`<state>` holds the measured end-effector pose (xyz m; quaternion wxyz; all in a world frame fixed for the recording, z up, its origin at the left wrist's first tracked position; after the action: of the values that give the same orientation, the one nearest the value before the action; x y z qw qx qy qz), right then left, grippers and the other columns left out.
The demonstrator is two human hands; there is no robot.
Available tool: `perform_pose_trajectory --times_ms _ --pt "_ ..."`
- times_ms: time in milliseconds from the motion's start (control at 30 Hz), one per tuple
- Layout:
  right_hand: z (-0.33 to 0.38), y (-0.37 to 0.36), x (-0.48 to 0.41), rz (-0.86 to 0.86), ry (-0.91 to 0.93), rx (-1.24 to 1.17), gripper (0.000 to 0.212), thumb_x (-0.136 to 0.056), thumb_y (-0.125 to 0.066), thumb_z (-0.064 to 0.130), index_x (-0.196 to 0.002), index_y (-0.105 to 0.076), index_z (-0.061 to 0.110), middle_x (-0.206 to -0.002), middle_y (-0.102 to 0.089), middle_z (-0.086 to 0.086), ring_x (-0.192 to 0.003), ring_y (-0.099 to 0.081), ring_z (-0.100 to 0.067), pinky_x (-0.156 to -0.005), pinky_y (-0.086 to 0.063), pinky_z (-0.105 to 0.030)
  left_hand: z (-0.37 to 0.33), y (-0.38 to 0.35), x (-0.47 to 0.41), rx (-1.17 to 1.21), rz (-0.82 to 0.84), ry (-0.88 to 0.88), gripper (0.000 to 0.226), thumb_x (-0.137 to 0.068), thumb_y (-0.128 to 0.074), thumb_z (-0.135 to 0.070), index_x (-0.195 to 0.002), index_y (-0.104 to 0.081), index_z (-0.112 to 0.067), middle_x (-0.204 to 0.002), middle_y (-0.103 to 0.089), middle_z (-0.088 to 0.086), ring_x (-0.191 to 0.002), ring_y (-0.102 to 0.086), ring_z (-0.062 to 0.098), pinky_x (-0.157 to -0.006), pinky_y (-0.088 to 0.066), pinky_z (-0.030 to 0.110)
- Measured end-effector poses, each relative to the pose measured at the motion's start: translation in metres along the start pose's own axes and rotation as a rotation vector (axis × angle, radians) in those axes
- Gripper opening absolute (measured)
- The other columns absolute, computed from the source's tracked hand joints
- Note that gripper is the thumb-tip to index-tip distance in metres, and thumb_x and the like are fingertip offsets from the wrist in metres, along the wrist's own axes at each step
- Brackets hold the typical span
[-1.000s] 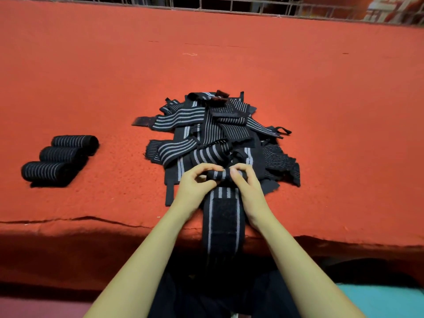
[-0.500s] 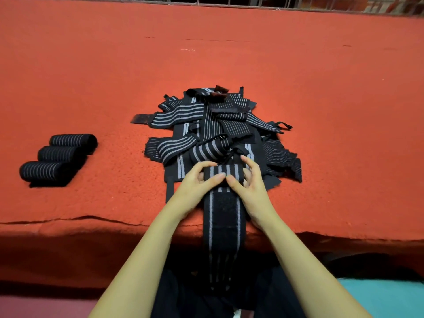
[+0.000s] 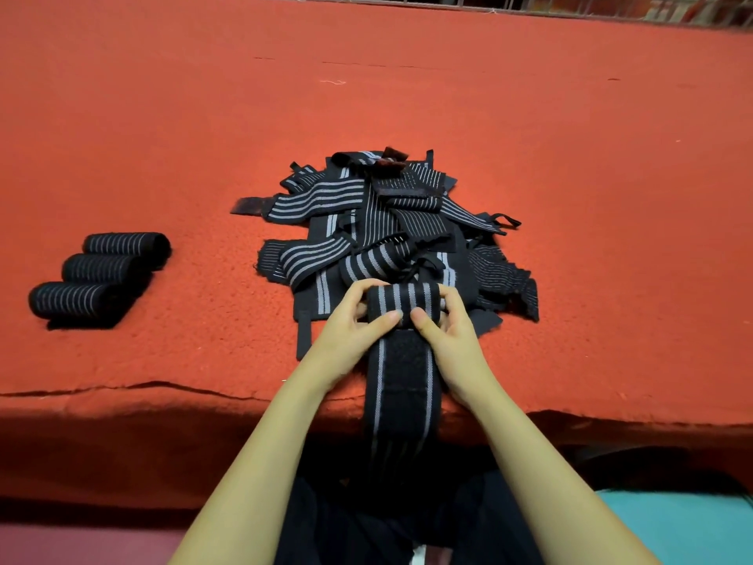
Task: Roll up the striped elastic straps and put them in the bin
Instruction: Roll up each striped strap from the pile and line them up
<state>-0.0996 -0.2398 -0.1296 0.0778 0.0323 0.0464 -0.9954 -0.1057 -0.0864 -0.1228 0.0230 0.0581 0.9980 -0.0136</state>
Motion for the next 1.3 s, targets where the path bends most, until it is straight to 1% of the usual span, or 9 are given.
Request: perform_pose_trajectory --times_ms 167,333,467,600,800,933,1067,1200,1300 --pt "0.001 -0.004 0.001 -0.014 -0.002 -0.024 0.036 -0.086 -0.068 0.027 -0.115 -0.053 0.011 -0.103 -0.069 -0.002 -0.100 -0.065 -0.014 -0.087 -0.052 -0.028 -0.001 0.001 0.003 0.000 -0.009 -0.112 0.037 -0.087 -0.063 0.003 -0.115 -0.056 -0.021 -0.111 -0.064 0.005 -0.104 -0.061 0.014 -0.090 -0.051 0.027" --pt "0.005 -0.007 0.002 -0.029 -0.001 0.021 0.024 -0.083 -0.061 0.040 -0.095 -0.059 0.020 -0.082 -0.063 0.012 -0.079 -0.059 0.000 -0.073 -0.047 -0.015 -0.004 0.002 0.007 0.000 -0.009 -0.120 0.037 -0.081 -0.061 0.012 -0.106 -0.059 -0.016 -0.101 -0.064 0.000 -0.095 -0.060 0.007 -0.085 -0.048 0.020" --pt "0.005 -0.006 0.003 0.016 -0.018 0.004 0.014 -0.094 -0.057 0.023 -0.105 -0.055 0.014 -0.096 -0.064 0.000 -0.089 -0.063 -0.004 -0.080 -0.050 -0.019 -0.010 0.000 0.010 0.016 0.013 -0.106 0.029 -0.081 -0.062 -0.018 -0.109 -0.057 -0.012 -0.101 -0.063 0.002 -0.096 -0.060 0.007 -0.086 -0.048 0.021" --pt "0.007 -0.007 0.006 0.054 0.019 0.066 0.021 -0.093 -0.058 0.025 -0.110 -0.053 0.015 -0.096 -0.065 0.007 -0.094 -0.061 -0.003 -0.083 -0.048 -0.020 -0.006 -0.004 0.007 -0.193 -0.058 0.002 0.040 -0.078 -0.048 -0.068 -0.097 -0.061 -0.035 -0.099 -0.068 -0.012 -0.102 -0.061 0.006 -0.098 -0.045 0.031" --pt "0.008 -0.008 0.009 0.055 0.017 0.081 0.028 -0.089 -0.059 0.032 -0.111 -0.053 0.017 -0.097 -0.064 0.014 -0.091 -0.061 0.006 -0.077 -0.046 -0.011 -0.008 -0.005 0.014 -0.151 -0.158 -0.067 0.010 -0.092 -0.062 -0.027 -0.100 -0.063 -0.021 -0.092 -0.066 -0.013 -0.086 -0.060 -0.004 -0.081 -0.043 0.016" --pt "0.009 -0.009 0.007 0.047 -0.020 0.094 0.048 -0.079 -0.059 0.046 -0.121 -0.054 0.022 -0.114 -0.064 0.010 -0.104 -0.061 0.002 -0.080 -0.047 -0.012 -0.008 -0.004 0.019 -0.079 -0.171 -0.099 0.037 -0.087 -0.068 -0.007 -0.120 -0.055 -0.011 -0.105 -0.063 -0.009 -0.095 -0.061 -0.009 -0.082 -0.044 0.009" --pt "0.008 -0.008 0.009 0.048 0.004 0.133 0.038 -0.092 -0.059 0.020 -0.129 -0.047 0.016 -0.120 -0.059 0.009 -0.105 -0.059 0.008 -0.083 -0.046 -0.010 -0.007 -0.004 0.014 -0.173 -0.107 -0.008 0.043 -0.091 -0.063 -0.027 -0.131 -0.048 -0.021 -0.115 -0.058 -0.015 -0.098 -0.054 -0.020 -0.081 -0.040 0.003" --pt "0.007 -0.009 0.013 0.070 0.075 0.259 0.037 -0.096 -0.056 0.013 -0.128 -0.041 0.023 -0.123 -0.048 0.020 -0.108 -0.048 0.019 -0.089 -0.037 -0.005 -0.005 0.000 0.011 -0.195 -0.092 0.049 0.051 -0.080 -0.066 -0.054 -0.123 -0.052 -0.031 -0.116 -0.059 -0.020 -0.111 -0.054 -0.007 -0.095 -0.043 0.017" --pt "0.008 -0.011 0.014 0.058 0.102 0.256 0.038 -0.095 -0.056 0.009 -0.127 -0.038 0.021 -0.119 -0.048 0.018 -0.105 -0.048 0.020 -0.088 -0.035 -0.003 -0.004 0.002 0.011 -0.140 -0.067 0.049 0.046 -0.077 -0.068 -0.053 -0.116 -0.056 -0.031 -0.112 -0.066 -0.011 -0.107 -0.060 0.001 -0.094 -0.047 0.026"
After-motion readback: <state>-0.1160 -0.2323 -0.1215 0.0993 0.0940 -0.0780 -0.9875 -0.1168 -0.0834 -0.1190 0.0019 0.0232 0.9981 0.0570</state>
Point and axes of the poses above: each hand's wrist, its own x-axis away from the middle knuckle, its own y-axis out of the back of the hand, z = x × y, the point moved 2 cm from there along -x, towards the middle knuckle
